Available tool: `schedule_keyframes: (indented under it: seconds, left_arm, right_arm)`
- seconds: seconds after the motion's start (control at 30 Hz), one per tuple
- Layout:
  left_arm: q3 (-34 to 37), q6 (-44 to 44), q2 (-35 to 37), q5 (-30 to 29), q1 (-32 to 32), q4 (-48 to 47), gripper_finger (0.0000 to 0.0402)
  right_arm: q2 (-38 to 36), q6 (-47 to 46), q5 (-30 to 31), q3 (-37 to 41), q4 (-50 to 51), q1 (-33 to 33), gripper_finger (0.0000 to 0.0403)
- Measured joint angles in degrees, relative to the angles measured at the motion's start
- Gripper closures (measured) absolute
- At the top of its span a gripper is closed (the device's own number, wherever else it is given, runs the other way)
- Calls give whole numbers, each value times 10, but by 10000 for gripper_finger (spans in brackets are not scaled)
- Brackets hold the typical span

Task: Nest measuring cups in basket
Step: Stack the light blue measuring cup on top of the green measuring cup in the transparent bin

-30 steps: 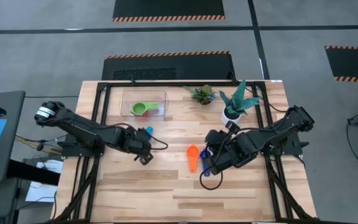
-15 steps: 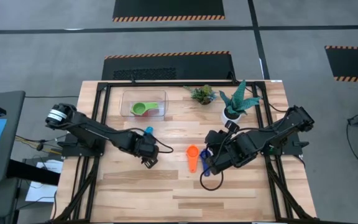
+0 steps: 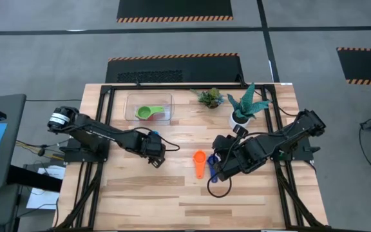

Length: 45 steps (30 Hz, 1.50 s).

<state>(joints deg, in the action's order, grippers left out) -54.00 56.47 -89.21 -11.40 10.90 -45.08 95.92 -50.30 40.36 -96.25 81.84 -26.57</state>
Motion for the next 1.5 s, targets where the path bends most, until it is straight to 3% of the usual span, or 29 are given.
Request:
schedule_keyframes:
  seconds: [0.5,0.7,0.8,0.97,1.23,1.33,1.5]
  left_arm:
    - [-1,16,-51,-29,0,-7,209]
    - [-2,-4,-95,-8,0,-1,213]
    - [-4,-32,-109,5,-1,5,245]
    - [-5,-83,-99,25,-11,25,381]
    - [-117,-207,-64,93,-35,7,398]
    - [-194,-278,-59,51,-38,-53,399]
    - [-308,-372,-55,-121,-50,-217,400]
  right_arm:
    - [0,36,-30,0,-1,0,285]
    - [0,39,-31,0,-1,0,285]
    - [0,41,-31,0,0,0,285]
    - [0,43,-30,0,-2,0,285]
    - [0,43,-28,0,-8,0,285]
    - [0,43,-28,0,-16,0,285]
    - [0,43,-28,0,-35,0,285]
